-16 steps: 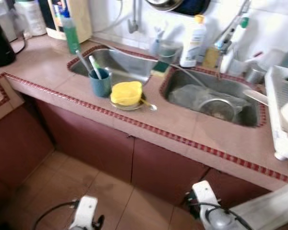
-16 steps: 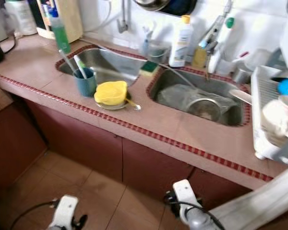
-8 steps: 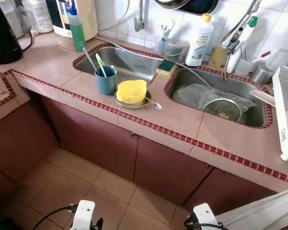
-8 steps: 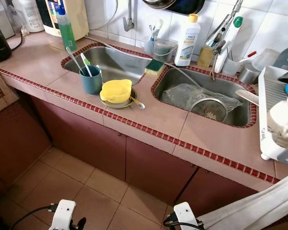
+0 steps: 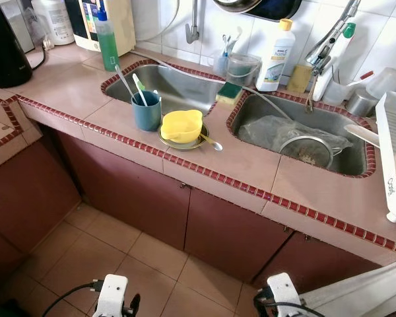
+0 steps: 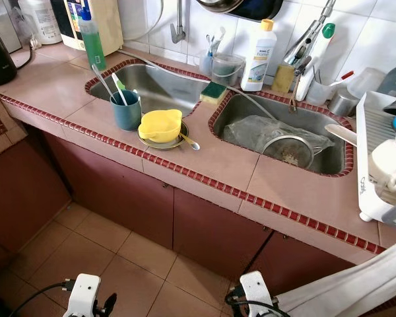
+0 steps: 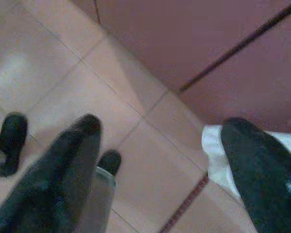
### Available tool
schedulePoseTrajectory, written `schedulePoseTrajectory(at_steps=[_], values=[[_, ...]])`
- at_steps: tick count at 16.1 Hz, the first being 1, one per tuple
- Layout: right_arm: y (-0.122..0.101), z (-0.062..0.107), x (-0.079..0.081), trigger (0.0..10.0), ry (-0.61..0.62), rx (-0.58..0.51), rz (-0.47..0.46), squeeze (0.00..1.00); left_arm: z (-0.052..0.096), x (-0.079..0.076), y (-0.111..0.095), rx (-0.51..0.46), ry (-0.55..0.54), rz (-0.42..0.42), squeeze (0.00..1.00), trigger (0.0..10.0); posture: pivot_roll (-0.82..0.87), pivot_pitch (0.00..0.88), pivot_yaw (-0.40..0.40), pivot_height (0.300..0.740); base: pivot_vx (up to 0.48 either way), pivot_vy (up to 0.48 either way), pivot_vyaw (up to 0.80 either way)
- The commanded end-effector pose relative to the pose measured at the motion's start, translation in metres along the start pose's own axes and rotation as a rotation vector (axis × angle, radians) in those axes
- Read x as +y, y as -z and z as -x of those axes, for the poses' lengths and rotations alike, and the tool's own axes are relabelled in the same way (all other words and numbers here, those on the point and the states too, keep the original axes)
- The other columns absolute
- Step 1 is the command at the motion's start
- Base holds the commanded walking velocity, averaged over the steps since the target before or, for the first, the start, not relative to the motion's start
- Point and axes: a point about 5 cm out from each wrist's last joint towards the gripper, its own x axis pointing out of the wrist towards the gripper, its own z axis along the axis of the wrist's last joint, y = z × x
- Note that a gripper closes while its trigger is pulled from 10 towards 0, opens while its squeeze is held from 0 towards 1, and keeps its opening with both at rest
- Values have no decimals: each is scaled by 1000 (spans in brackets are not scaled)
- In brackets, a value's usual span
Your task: Kitchen organization
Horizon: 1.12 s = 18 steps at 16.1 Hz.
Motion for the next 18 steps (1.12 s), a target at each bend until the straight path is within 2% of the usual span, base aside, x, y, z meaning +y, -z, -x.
schedulePoseTrajectory(at_steps=[1, 2, 4, 6, 7, 8, 10, 11, 13, 15, 17, 18], values=[[-27, -5, -3, 10000, -31, -132, 0, 0, -1, 1, -13, -93, 24, -23, 0, 10000, 72, 0, -76, 740, 0, 0, 0], [-42, -6, 0, 10000, -73, -218, 1, 0, -2, 2, -23, -159, 46, -26, 0, 10000, 74, 0, -77, 740, 0, 0, 0], [-52, -6, 3, 10000, -119, -275, 9, 0, -1, 1, -30, -209, 76, -39, 0, 10000, 73, 0, -78, 740, 0, 0, 0], [-75, -2, 11, 10000, -268, -419, 114, 0, 3, -2, -49, -349, 158, -109, 0, 10000, 77, 0, -80, 740, 0, 0, 0], [-86, 3, 14, 10000, -365, -499, 136, 0, 9, -3, -63, -438, 220, -150, 0, 10000, 83, 0, -86, 740, 0, 0, 0], [-94, 7, 14, 10000, -407, -547, 169, 0, 13, -2, -72, -484, 244, -168, 0, 10000, 83, 0, -88, 740, 0, 0, 0], [-113, 14, 11, 10000, -448, -638, 220, 0, 20, 5, -91, -561, 267, -220, 0, 10000, 85, 0, -95, 740, 0, 0, 0], [-137, 23, 4, 10000, -459, -734, 262, 0, 29, 17, -114, -628, 263, -258, 0, 10000, 89, 0, -97, 740, 0, 0, 0], [-164, 34, -2, 10000, -436, -851, 284, 0, 39, 28, -146, -719, 246, -258, 0, 10000, 90, 0, -100, 740, 0, 0, 0], [-199, 48, -10, 10000, -362, -999, 224, 0, 53, 38, -188, -855, 195, -181, 0, 10000, 90, 0, -99, 740, 0, 0, 0], [-221, 59, -18, 10000, -252, -1100, 120, 0, 65, 37, -212, -937, 167, -102, 0, 10000, 86, 0, -97, 740, 0, 0, 0], [-224, 61, -20, 10000, -218, -1117, 92, 0, 67, 36, -216, -952, 161, -81, 0, 10000, 86, 0, -97, 740, 0, 0, 0]])
